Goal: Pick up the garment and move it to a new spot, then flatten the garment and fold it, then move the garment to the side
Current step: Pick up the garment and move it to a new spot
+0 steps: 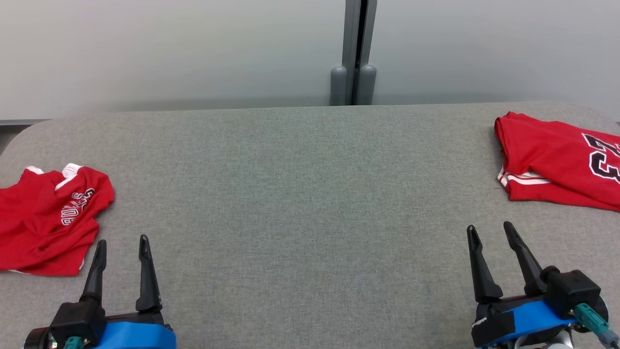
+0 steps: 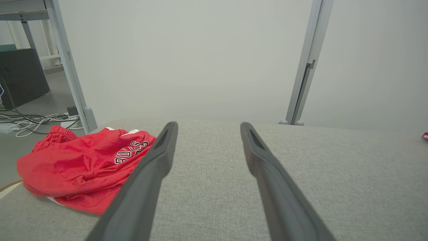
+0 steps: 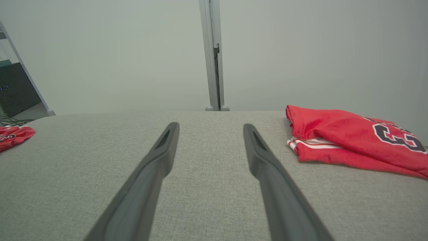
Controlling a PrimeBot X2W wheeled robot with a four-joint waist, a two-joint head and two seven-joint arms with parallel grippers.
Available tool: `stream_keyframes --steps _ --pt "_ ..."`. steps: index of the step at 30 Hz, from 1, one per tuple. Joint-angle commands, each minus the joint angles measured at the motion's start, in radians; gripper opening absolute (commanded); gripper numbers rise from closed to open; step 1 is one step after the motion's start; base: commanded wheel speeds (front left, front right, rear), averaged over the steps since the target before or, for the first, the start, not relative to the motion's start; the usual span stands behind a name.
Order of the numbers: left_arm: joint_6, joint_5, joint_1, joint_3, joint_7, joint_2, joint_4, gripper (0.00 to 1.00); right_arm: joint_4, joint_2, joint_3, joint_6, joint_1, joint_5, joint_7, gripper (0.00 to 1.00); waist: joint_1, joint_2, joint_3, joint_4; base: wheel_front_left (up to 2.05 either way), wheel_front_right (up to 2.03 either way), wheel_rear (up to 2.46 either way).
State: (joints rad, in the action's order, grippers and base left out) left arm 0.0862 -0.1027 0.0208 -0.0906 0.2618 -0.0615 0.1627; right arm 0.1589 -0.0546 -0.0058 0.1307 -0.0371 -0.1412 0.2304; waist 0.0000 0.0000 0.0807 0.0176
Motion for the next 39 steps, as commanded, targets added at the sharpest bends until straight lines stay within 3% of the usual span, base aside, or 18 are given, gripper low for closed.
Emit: stream_keyframes --steps 1,17,39 --pt "0.001 0.003 0.01 -0.007 0.004 -0.002 0.002 1.0 -0.004 0.004 0.001 0.0 0.013 0.006 -0.005 1.0 0.0 0.0 -0.001 0.002 0.0 0.0 0.0" --pt "-0.012 0.0 0.014 -0.029 0.004 -0.004 -0.001 1.0 0.016 0.004 0.025 0.0 0.014 -0.02 -0.005 1.0 0.0 0.0 -0.015 0.055 0.0 0.0 0.0" --pt "-0.043 -0.015 0.021 -0.057 0.004 -0.021 0.001 1.0 0.063 0.003 0.079 0.0 -0.008 -0.04 0.005 1.0 0.0 0.0 -0.002 0.328 0.0 0.0 0.0"
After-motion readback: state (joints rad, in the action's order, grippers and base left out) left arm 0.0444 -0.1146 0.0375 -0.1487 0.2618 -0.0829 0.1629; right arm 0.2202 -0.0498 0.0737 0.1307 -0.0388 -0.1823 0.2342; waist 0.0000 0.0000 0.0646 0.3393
